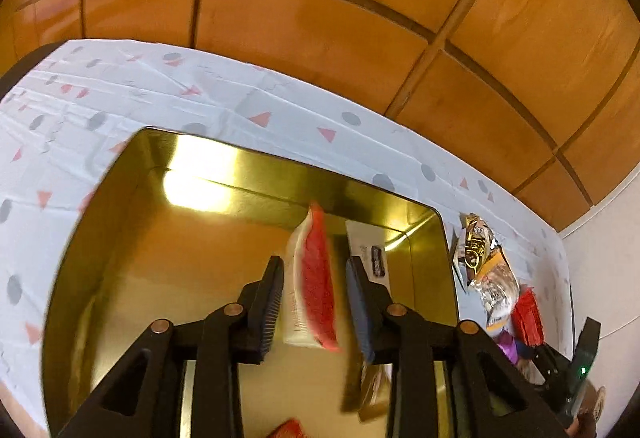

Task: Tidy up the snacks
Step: 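Drop the pastry packet into the tin with left tool while right tool grasps purple packet, then lift the purple packet with the right tool and carry it toward the tin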

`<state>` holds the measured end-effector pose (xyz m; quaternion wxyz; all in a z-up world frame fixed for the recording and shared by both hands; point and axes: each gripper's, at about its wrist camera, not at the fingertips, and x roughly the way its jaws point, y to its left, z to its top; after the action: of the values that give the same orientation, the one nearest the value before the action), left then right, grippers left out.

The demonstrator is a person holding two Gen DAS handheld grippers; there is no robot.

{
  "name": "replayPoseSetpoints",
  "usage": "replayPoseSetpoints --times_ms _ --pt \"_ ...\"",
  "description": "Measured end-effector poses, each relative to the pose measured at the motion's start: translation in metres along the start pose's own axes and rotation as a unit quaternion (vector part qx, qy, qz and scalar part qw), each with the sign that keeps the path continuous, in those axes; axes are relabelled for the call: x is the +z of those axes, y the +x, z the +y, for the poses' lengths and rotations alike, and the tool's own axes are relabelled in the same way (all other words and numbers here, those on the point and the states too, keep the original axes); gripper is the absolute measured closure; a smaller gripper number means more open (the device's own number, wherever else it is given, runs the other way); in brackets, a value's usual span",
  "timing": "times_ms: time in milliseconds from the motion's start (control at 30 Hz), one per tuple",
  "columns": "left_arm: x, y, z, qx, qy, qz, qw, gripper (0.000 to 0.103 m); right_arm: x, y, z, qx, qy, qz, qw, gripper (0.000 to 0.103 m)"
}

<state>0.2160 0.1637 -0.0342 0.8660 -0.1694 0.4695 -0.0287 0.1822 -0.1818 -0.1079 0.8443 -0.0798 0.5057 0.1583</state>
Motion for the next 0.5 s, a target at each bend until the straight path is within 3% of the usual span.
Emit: replayPoseSetpoints --times_ms 167,300,500 --pt "-0.007 -0.004 -0.004 0.006 -0.025 -0.022 0.9994 0.067 -0.001 -0.001 0.000 -0.001 0.002 -0.004 1.000 0.042" --pt "-0.032 -0.017 -0.014 0.042 -0.013 -0.025 0.9987 0.067 -0.002 -0.001 0.000 -0.003 0.001 -0.008 1.000 0.042" --pt "-0.069 -0.047 -0.029 0.060 0.024 -0.061 0.9961 0.067 -0.005 -0.003 0.003 -0.013 0.003 -0.011 1.000 0.042"
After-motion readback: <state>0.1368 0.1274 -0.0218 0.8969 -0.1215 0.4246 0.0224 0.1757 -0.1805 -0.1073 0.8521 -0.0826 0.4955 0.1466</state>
